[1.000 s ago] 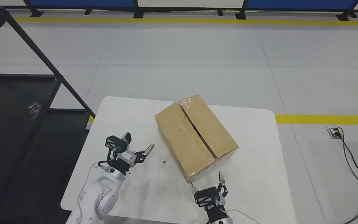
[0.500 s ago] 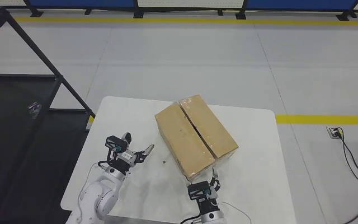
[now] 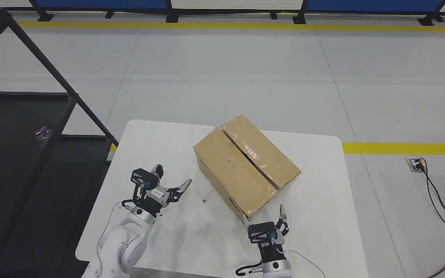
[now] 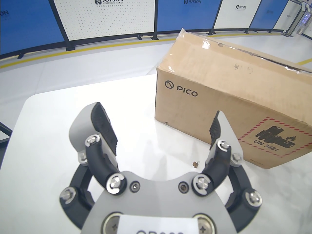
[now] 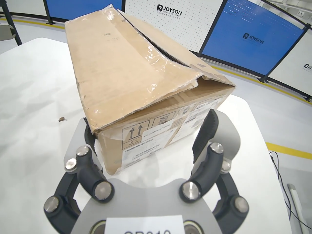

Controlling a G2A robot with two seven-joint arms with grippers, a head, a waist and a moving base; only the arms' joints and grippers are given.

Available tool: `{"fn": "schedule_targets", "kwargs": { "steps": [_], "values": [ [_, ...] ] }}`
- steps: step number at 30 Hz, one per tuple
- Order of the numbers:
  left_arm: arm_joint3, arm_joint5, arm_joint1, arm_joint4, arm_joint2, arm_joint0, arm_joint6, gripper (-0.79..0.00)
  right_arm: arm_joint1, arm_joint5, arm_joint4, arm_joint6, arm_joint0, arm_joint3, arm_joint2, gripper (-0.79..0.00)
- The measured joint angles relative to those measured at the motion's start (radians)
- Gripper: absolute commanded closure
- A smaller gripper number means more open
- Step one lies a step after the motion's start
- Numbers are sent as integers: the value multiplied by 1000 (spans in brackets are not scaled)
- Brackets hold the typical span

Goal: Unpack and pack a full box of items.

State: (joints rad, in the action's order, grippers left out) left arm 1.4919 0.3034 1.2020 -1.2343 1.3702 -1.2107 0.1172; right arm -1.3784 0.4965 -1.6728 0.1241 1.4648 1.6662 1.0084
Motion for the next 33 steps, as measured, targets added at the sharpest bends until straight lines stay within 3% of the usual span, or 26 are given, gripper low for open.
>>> {"fn": "schedule_targets", "kwargs": {
  "steps": [25,29,33],
  "values": [
    [0,0,0,0,0,0,0,-785,8,-42,39,-4,86,95,185,-785],
    [13,3,-1,5,5,-13,2,-785,12,-147,109,68,106,139,205,-785],
    [2,-54,2,23,22,-8,6,-785,24,-376,213,206,122,157,246,-785]
  ]
}}
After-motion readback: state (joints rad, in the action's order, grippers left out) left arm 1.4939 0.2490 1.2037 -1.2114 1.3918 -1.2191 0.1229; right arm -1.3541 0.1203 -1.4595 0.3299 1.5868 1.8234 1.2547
